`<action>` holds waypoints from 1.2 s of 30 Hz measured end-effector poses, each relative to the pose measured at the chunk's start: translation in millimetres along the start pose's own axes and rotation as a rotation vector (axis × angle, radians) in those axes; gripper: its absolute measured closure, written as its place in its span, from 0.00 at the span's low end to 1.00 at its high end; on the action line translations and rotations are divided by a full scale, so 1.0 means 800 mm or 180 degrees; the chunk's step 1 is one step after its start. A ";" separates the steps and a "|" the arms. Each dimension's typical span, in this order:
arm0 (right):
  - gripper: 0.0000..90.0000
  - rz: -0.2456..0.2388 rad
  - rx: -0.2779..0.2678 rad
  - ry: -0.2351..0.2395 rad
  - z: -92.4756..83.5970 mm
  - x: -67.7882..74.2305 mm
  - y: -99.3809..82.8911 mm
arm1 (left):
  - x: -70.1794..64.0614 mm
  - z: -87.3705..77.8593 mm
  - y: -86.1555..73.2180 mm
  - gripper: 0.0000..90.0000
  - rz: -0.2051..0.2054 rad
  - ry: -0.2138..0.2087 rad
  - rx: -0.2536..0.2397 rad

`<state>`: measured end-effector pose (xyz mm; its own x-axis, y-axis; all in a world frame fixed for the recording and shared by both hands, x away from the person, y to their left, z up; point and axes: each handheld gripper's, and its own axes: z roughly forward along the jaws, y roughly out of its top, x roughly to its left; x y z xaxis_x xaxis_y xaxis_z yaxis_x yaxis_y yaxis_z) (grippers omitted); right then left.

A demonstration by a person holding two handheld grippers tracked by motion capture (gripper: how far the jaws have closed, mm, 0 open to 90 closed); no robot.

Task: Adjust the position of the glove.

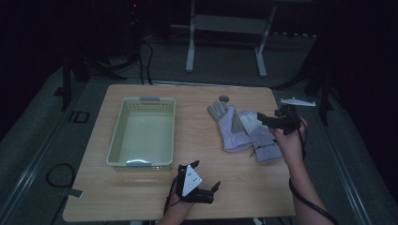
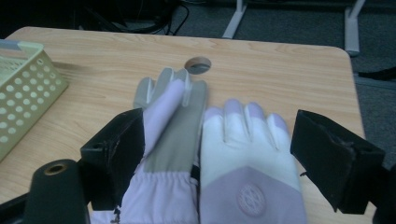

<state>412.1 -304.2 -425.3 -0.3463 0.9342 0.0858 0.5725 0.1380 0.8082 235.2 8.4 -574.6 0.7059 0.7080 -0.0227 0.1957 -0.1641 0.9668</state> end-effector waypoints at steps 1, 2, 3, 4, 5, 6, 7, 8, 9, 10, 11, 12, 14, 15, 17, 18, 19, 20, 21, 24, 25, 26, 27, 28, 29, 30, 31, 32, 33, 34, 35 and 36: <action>0.20 -0.0002 0.0013 0.0017 0.003 0.002 0.002 | 0.000 0.000 0.000 0.01 0.0004 -0.0002 -0.0002; 0.20 -0.0013 0.0024 0.0034 0.007 0.004 0.003 | 0.000 0.000 0.000 0.01 0.0011 -0.0004 -0.0002; 0.20 -0.0023 0.0029 0.0042 0.010 0.007 0.005 | -0.001 0.000 0.000 0.01 0.0025 0.0005 0.0000; 0.20 -0.0029 0.0046 0.0063 0.014 0.009 0.006 | -0.001 0.000 0.000 0.01 0.0028 0.0014 0.0000; 0.20 -0.0043 0.0062 0.0064 0.017 0.011 0.007 | -0.001 0.000 0.000 0.01 0.0031 0.0012 -0.0003; 0.20 -0.0049 0.0078 0.0049 0.021 0.013 0.007 | -0.001 0.000 0.000 0.01 0.0028 0.0011 -0.0005; 0.20 -0.0050 0.0091 0.0084 0.025 0.015 0.008 | -0.001 0.000 0.000 0.01 0.0023 0.0008 -0.0006; 0.20 -0.0063 0.0105 0.0091 0.029 0.017 0.009 | -0.001 0.000 0.000 0.01 0.0021 0.0007 -0.0007; 0.20 -0.0078 0.0123 0.0094 0.032 0.019 0.009 | -0.001 0.000 0.000 0.01 0.0020 0.0004 -0.0008; 0.20 -0.0093 0.0131 0.0106 0.036 0.022 0.010 | -0.001 0.000 0.000 0.01 0.0022 0.0003 -0.0008; 0.20 -0.0093 0.0141 0.0113 0.038 0.023 0.011 | -0.001 0.000 0.000 0.01 0.0028 0.0001 -0.0008; 0.20 -0.0112 0.0168 0.0131 0.043 0.026 0.011 | -0.001 0.000 0.000 0.01 0.0028 0.0001 -0.0008; 0.20 -0.0126 0.0200 0.0144 0.049 0.030 0.012 | -0.001 0.000 0.000 0.01 0.0025 -0.0002 -0.0013; 0.20 -0.0141 0.0218 0.0154 0.052 0.032 0.012 | -0.001 0.000 0.000 0.01 0.0028 -0.0001 -0.0010; 0.20 -0.0177 0.0254 0.0147 0.058 0.036 0.012 | -0.001 0.000 0.000 0.01 0.0038 0.0004 -0.0004; 0.20 -0.0196 0.0284 0.0124 0.061 0.038 0.012 | -0.001 0.000 0.000 0.01 0.0037 0.0018 0.0001; 0.20 -0.0190 0.0310 0.0120 0.064 0.039 0.012 | -0.002 0.000 0.000 0.01 0.0039 0.0028 0.0004; 0.20 -0.0188 0.0328 0.0153 0.067 0.041 0.012 | -0.002 0.000 0.000 0.01 0.0041 0.0029 0.0006; 0.20 -0.0192 0.0336 0.0147 0.071 0.043 0.012 | -0.002 0.000 0.000 0.01 0.0040 0.0030 0.0006; 0.20 -0.0228 0.0395 0.0139 0.081 0.047 0.011 | -0.002 0.000 0.000 0.01 0.0028 0.0019 -0.0009; 0.20 -0.0243 0.0424 0.0140 0.085 0.048 0.010 | -0.002 0.000 0.000 0.01 0.0034 0.0014 -0.0005; 0.20 -0.0295 0.0470 0.0139 0.090 0.050 0.009 | -0.002 0.000 0.000 0.01 0.0040 0.0011 -0.0001; 0.20 -0.0336 0.0499 0.0108 0.094 0.051 0.009 | -0.002 0.000 0.000 0.01 0.0041 0.0011 -0.0002; 0.22 -0.0362 0.0530 0.0083 0.098 0.053 0.007 | -0.001 0.000 0.000 0.01 0.0040 0.0010 -0.0003; 0.23 -0.0350 0.0552 0.0116 0.102 0.053 0.007 | -0.001 0.000 0.000 0.01 0.0039 0.0007 -0.0004; 0.23 -0.0336 0.0573 0.0128 0.105 0.054 0.005 | -0.001 0.000 0.000 0.01 0.0040 0.0004 -0.0005; 0.23 -0.0341 0.0596 0.0134 0.109 0.054 0.004 | -0.001 0.000 0.000 0.01 0.0039 0.0005 -0.0006; 0.23 -0.0346 0.0616 0.0141 0.112 0.055 0.003 | -0.001 0.000 0.000 0.01 0.0041 0.0001 -0.0005; 0.24 -0.0346 0.0634 0.0139 0.115 0.055 0.002 | -0.001 0.000 0.000 0.01 0.0034 -0.0012 -0.0002; 0.25 -0.0331 0.0668 0.0160 0.119 0.055 0.001 | -0.002 0.000 0.000 0.01 0.0039 -0.0011 -0.0002; 0.25 -0.0337 0.0690 0.0162 0.122 0.055 0.000 | -0.002 0.000 0.000 0.01 0.0042 -0.0011 0.0000; 0.26 -0.0347 0.0704 0.0156 0.124 0.056 0.000 | -0.002 0.000 0.000 0.01 0.0043 -0.0010 -0.0001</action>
<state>470.2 -230.0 -479.3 -0.4476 0.8935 0.0376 0.6766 0.3108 0.6675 234.1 7.5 -574.6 0.7107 0.7034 -0.0104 0.1859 -0.1735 0.9671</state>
